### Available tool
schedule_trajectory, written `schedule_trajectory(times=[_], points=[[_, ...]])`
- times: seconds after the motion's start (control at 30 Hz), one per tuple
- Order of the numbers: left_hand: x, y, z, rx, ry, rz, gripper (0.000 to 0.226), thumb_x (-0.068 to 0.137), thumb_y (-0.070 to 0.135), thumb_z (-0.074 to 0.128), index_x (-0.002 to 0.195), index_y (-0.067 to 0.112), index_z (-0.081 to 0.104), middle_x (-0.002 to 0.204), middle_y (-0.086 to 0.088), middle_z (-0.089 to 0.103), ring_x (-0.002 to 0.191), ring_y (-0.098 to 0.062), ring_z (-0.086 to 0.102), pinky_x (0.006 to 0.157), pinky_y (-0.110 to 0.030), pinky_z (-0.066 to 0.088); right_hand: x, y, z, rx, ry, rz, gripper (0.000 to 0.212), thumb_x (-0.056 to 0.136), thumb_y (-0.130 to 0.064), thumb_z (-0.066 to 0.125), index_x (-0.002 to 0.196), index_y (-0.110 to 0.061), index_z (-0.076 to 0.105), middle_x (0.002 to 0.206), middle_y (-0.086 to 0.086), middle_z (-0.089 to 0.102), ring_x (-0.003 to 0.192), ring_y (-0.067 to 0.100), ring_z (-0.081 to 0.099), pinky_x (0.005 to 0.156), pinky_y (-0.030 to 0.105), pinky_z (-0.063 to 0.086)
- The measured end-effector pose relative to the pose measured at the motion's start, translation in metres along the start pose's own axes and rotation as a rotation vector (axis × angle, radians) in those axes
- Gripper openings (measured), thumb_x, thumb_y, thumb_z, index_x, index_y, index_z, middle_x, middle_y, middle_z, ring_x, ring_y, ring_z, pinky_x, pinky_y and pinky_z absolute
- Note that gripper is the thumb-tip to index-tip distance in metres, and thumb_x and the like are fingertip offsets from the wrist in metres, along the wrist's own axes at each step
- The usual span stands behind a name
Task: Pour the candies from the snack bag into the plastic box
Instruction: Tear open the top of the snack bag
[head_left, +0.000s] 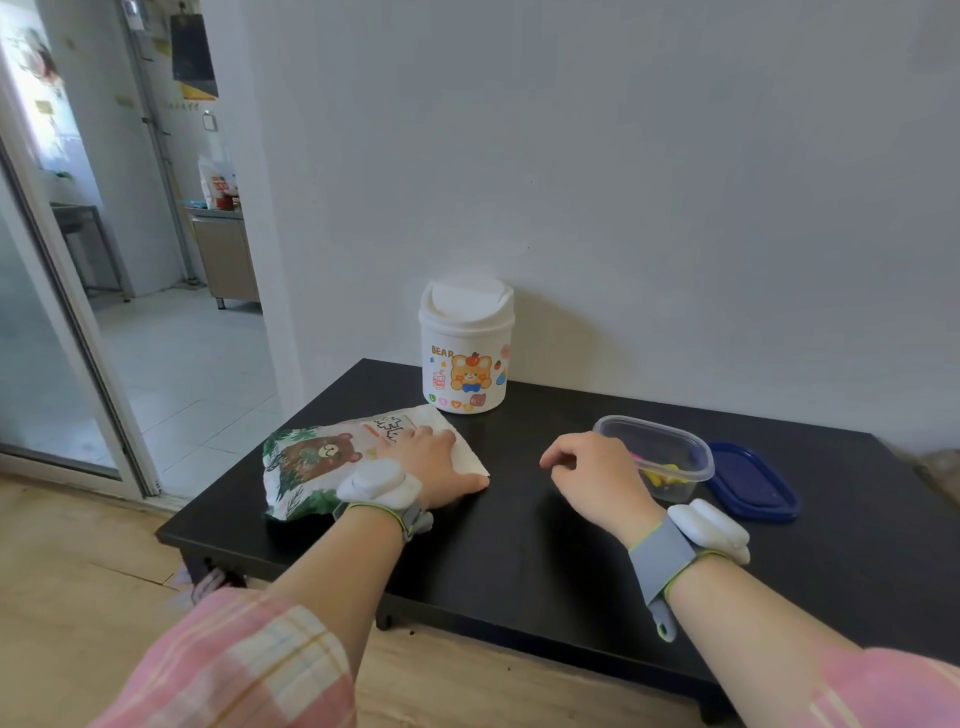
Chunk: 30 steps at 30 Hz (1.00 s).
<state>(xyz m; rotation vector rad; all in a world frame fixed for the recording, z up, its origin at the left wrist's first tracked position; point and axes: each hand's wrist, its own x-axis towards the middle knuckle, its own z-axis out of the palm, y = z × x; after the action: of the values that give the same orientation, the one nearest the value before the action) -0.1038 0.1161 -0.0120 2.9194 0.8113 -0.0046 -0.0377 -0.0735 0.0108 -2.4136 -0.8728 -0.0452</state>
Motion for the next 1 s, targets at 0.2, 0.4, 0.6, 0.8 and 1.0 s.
schedule_trajectory(times=[0.2,0.4,0.6,0.8,1.0], points=[[0.001,0.003,-0.003,0.102,0.17,0.099,0.033,0.097,0.042,0.041,0.111,0.017,0.058,0.115,-0.004,0.063,0.106,-0.024,0.059,0.079,-0.034,0.046,0.001,0.004,0.001,0.017,-0.011,0.008,0.026,0.091,-0.009,0.052,0.101,-0.019,0.074,0.107,-0.001,0.07,0.094,0.013,0.062,0.086,0.024,0.048],[-0.009,-0.013,-0.005,0.015,0.573,0.148,0.03,0.102,0.032,0.032,0.099,0.014,0.055,0.096,-0.003,0.063,0.087,-0.025,0.062,0.063,-0.033,0.039,0.009,-0.001,0.012,0.087,-0.025,0.028,0.024,0.09,-0.01,0.053,0.098,-0.018,0.074,0.102,0.0,0.072,0.091,0.015,0.067,0.091,0.032,0.053],[-0.017,-0.02,-0.011,-0.182,0.832,0.369,0.043,0.094,0.039,0.032,0.086,0.014,0.065,0.077,0.001,0.065,0.065,-0.02,0.062,0.051,-0.032,0.047,0.02,-0.015,0.018,0.5,-0.177,0.276,0.023,0.096,-0.022,0.053,0.095,-0.007,0.069,0.086,0.01,0.072,0.067,0.02,0.068,0.064,0.029,0.059],[-0.029,-0.011,-0.012,-0.295,0.813,0.429,0.043,0.093,0.043,0.037,0.071,0.013,0.059,0.064,0.002,0.06,0.054,-0.018,0.052,0.049,-0.027,0.038,0.021,-0.042,0.02,0.792,-0.372,0.497,0.05,0.099,-0.043,0.041,0.1,0.001,0.065,0.083,0.014,0.07,0.065,0.02,0.066,0.053,0.023,0.054],[-0.014,-0.041,-0.017,-0.195,0.526,-0.046,0.032,0.097,0.034,0.037,0.102,0.017,0.063,0.108,-0.003,0.063,0.1,-0.025,0.058,0.089,-0.039,0.044,0.021,-0.047,0.029,0.74,-0.392,0.558,0.015,0.097,-0.016,0.05,0.093,-0.005,0.059,0.077,0.008,0.065,0.061,0.013,0.06,0.053,0.019,0.048]])
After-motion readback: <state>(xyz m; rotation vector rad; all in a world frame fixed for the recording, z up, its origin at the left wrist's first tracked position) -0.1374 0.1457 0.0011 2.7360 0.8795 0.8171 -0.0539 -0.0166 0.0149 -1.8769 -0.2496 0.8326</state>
